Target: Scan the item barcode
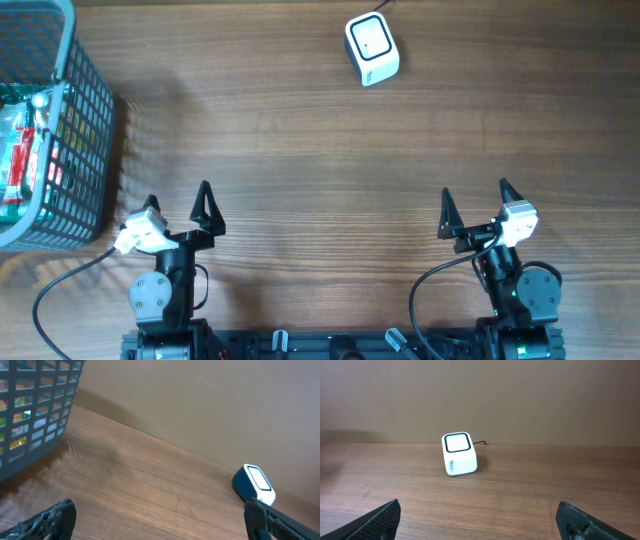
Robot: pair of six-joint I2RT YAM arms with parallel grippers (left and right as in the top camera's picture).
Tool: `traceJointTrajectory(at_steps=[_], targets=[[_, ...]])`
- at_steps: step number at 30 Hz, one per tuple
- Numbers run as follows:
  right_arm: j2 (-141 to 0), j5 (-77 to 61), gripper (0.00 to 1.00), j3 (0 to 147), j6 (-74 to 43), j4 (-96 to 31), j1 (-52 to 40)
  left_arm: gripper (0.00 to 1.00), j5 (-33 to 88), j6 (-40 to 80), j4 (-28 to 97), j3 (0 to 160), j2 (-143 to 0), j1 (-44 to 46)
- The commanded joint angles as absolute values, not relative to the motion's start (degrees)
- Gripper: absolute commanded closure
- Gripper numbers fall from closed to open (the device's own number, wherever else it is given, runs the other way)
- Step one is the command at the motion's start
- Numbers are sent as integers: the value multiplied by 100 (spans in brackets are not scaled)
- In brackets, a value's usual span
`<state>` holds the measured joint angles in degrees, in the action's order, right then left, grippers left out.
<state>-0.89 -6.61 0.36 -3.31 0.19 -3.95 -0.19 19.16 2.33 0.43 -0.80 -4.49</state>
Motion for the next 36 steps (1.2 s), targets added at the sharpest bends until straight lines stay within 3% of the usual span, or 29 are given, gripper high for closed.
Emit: traceJointTrajectory(at_steps=[1,14,21,27,36], targets=[[-27,-650,0,30,-311,38,-368,0,-117,1841,198,32,-21,-423],[-27,-650,0,30,-314,36,-368,0,-67,1660,132,69,-23,-423],[-27,-650,0,30,-311,38,-368,0,561,1146,576,1079,-331,-423],[-43,-650,0,30,-311,36,-368,0,858,937,1986,3059,-1592,-423],[-43,-650,0,30,-314,38,-368,0,764,915,5968,7913,-5186,-423]])
